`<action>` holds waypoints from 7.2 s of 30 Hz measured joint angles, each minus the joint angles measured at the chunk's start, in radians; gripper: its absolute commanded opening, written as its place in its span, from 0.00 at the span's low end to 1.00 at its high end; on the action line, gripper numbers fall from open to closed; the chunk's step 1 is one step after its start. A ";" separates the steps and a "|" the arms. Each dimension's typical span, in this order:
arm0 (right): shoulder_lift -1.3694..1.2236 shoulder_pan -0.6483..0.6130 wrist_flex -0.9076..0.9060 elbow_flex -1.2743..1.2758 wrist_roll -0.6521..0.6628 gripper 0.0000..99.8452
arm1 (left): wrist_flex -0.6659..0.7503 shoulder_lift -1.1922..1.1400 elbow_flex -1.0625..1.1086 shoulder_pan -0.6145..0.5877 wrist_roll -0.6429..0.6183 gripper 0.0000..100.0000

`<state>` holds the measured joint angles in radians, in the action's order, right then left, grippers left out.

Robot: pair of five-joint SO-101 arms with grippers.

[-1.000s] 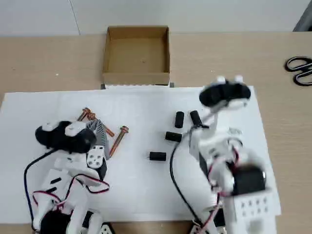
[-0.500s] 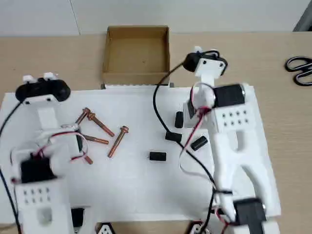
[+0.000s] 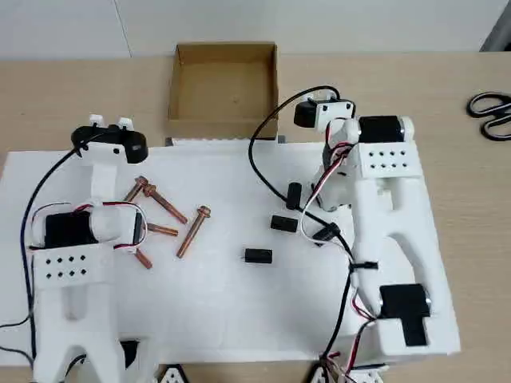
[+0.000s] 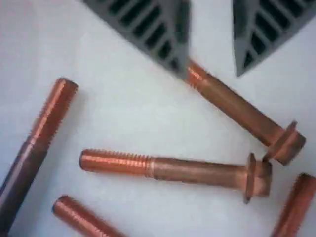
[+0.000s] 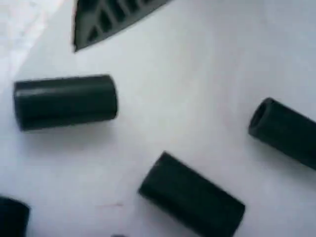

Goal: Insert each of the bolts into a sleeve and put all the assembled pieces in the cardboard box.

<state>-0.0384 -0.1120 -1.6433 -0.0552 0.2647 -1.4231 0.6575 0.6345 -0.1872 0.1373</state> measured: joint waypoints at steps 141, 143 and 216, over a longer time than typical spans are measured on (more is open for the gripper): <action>0.028 0.256 -0.071 0.037 0.037 0.00 | -0.049 -0.796 -0.437 0.244 0.110 0.16; 0.028 0.256 -0.071 0.037 0.037 0.00 | -0.026 -0.818 -0.437 0.244 0.110 0.16; 1.123 0.129 -0.078 0.537 0.037 0.00 | -0.311 -0.261 -0.686 0.342 -0.169 0.01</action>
<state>1.0848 0.0169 -1.7215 0.4818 0.3015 -1.7346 0.3966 -0.0514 0.1550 -0.0315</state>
